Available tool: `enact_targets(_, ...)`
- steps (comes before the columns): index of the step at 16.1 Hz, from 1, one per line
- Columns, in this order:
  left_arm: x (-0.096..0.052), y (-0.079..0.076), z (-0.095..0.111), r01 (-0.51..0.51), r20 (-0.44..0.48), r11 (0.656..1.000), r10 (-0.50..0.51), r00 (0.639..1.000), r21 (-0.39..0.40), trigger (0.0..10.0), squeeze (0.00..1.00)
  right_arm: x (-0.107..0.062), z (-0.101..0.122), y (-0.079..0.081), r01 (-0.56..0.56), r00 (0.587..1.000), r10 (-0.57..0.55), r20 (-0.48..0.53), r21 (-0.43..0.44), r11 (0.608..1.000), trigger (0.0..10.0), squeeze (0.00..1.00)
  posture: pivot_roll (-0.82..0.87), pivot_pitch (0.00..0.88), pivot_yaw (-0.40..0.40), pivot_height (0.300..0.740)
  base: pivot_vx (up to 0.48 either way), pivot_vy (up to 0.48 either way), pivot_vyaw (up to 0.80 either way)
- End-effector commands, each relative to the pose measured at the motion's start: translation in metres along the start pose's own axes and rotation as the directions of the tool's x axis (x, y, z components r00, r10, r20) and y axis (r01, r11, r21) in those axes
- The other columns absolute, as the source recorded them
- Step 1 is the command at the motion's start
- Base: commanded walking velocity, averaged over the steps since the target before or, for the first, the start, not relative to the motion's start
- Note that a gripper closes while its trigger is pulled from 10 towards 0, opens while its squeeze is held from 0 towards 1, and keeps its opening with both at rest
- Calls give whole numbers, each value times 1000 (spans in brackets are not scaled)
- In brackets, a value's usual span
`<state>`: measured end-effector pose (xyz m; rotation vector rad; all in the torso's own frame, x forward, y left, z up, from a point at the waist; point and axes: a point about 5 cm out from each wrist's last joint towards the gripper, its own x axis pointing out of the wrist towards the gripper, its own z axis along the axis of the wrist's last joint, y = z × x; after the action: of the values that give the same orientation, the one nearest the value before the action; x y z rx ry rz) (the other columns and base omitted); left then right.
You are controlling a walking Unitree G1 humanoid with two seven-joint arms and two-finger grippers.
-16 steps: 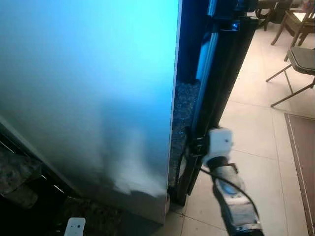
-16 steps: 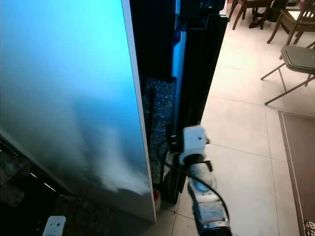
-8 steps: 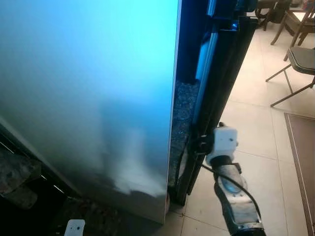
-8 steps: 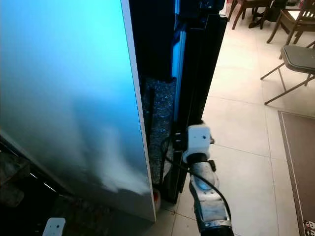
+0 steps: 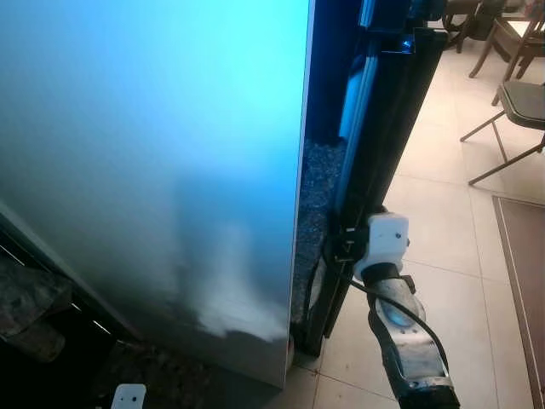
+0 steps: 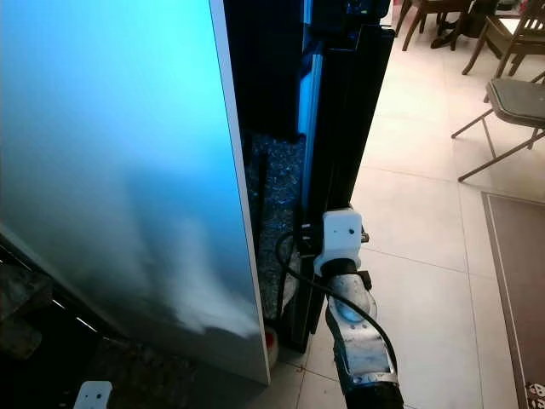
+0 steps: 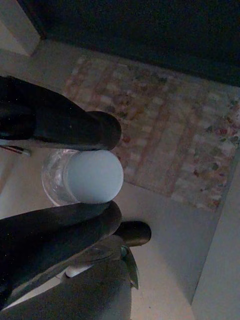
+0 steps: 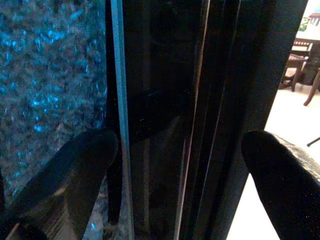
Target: Restocking fridge
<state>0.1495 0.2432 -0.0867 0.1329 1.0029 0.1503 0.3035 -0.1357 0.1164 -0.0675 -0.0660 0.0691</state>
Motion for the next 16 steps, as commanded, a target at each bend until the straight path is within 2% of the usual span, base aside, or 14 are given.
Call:
enact_targets(1,-1,5,-7,-20,-28,1000,20,999,-2,10000,0,3,3,1,3,1000,-3,12,2,1000,10000,0,-22,62,57,740,0,0,0)
enact_targets(5,-2,13,-5,-27,-25,1000,27,999,-4,10000,0,3,4,-13,76,997,-75,22,-12,997,10000,0,-21,57,57,740,0,0,0)
enact_targets(7,-1,17,-1,-32,-17,999,32,999,-5,10000,0,0,5,-24,153,988,-152,33,-17,988,10000,0,-22,56,58,740,0,0,0)
enact_targets(14,0,13,1,-23,-10,1000,23,1000,1,10000,0,-22,-9,-51,323,946,-324,-16,-29,946,10000,0,-27,61,65,740,0,0,0)
enact_targets(16,-2,13,-5,-19,-15,1000,19,1000,1,10000,0,-30,-15,-69,383,922,-385,-46,-43,923,10000,0,-25,59,65,740,0,0,0)
